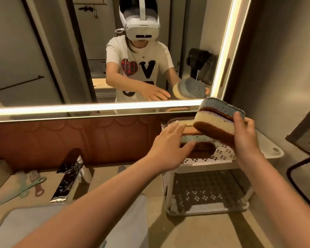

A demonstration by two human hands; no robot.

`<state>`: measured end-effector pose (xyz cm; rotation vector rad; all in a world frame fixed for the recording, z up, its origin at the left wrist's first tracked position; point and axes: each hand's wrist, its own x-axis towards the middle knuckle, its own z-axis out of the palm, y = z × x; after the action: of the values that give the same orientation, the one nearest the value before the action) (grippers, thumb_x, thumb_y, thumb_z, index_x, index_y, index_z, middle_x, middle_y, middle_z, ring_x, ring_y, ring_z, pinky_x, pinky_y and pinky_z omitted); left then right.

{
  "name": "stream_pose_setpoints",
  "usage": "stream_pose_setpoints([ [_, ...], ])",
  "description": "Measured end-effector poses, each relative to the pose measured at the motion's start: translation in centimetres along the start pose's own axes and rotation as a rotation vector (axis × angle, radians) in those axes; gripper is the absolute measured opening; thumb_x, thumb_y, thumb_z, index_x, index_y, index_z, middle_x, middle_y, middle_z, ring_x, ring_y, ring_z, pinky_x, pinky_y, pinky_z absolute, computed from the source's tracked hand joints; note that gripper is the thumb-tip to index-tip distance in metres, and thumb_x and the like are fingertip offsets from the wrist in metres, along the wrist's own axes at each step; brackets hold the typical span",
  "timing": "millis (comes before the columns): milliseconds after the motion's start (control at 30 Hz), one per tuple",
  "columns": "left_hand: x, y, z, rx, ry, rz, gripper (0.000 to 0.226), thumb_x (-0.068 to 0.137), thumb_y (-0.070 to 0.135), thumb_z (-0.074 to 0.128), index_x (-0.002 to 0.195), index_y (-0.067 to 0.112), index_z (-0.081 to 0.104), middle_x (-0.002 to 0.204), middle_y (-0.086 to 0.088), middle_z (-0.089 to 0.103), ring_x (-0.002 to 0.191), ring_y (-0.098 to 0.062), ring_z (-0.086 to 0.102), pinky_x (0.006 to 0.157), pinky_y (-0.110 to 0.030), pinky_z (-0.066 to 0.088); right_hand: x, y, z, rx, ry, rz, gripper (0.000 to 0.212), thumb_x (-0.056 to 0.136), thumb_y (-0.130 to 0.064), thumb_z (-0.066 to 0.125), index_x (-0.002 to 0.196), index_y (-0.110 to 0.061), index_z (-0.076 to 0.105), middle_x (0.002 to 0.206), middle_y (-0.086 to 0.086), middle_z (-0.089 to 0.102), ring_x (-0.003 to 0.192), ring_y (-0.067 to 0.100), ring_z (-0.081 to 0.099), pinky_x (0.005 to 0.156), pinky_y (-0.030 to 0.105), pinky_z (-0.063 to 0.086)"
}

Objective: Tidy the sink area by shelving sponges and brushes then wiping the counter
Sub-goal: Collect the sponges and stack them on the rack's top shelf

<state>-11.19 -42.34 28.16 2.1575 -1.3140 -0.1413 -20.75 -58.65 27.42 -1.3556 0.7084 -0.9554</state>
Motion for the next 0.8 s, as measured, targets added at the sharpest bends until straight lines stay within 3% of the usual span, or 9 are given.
stream_pose_setpoints([
  [100,1.4,-0.3,1.6,0.24,-0.026,0.081,0.068,0.093,0.047,0.043,0.149,0.025,0.013,0.159,0.0,0.004,0.146,-0.018,-0.002,0.117,-0.038,0.004,1.5,-0.2,-1.3,0.003,0.046,0.008,0.034,0.093,-0.046,0.042,0.116,-0.02,0.044,0.103,0.004,0.057,0.1,0.022,0.059,0.092,0.045,0.05],
  [233,3.4,-0.7,3.2,0.376,-0.045,0.154,0.067,0.092,0.05,0.042,0.148,0.026,0.014,0.159,0.002,0.005,0.146,-0.018,-0.004,0.119,-0.042,0.002,2.7,-0.3,-2.6,0.024,0.071,0.037,0.016,0.092,-0.042,0.047,0.091,-0.029,0.057,0.091,0.0,0.06,0.092,0.021,0.059,0.084,0.042,0.051],
  [333,4.0,-1.0,3.8,0.329,-0.026,0.133,0.062,0.095,0.044,0.041,0.148,0.026,0.014,0.158,0.003,0.012,0.146,-0.017,0.002,0.118,-0.04,0.003,3.3,-0.3,-3.1,0.033,0.083,0.107,0.015,0.09,-0.043,0.051,0.085,-0.031,0.058,0.089,0.0,0.06,0.088,0.019,0.059,0.07,0.034,0.051],
  [600,4.2,-1.2,4.4,0.228,0.029,0.089,0.061,0.097,0.03,0.043,0.149,0.022,0.013,0.158,0.001,0.011,0.146,-0.018,0.002,0.12,-0.035,0.004,5.0,0.1,-4.3,-0.139,0.006,0.224,0.019,0.084,-0.038,0.058,0.081,-0.02,0.06,0.08,0.005,0.062,0.072,0.019,0.06,0.059,0.03,0.049],
  [700,4.3,-1.3,4.5,0.22,0.019,0.087,0.062,0.097,0.028,0.043,0.149,0.019,0.011,0.159,0.0,0.009,0.146,-0.018,0.0,0.118,-0.032,0.003,5.5,0.6,-4.1,-0.209,0.018,0.285,0.021,0.08,-0.037,0.062,0.075,-0.016,0.061,0.077,0.009,0.062,0.069,0.022,0.06,0.065,0.033,0.051],
  [800,4.3,-1.4,4.6,0.226,0.015,0.095,0.062,0.097,0.028,0.042,0.149,0.017,0.011,0.159,-0.001,0.008,0.146,-0.019,0.0,0.118,-0.032,0.003,5.8,1.0,-4.1,-0.29,0.043,0.282,0.023,0.078,-0.038,0.064,0.074,-0.016,0.061,0.085,0.012,0.065,0.08,0.028,0.063,0.077,0.04,0.053],
])
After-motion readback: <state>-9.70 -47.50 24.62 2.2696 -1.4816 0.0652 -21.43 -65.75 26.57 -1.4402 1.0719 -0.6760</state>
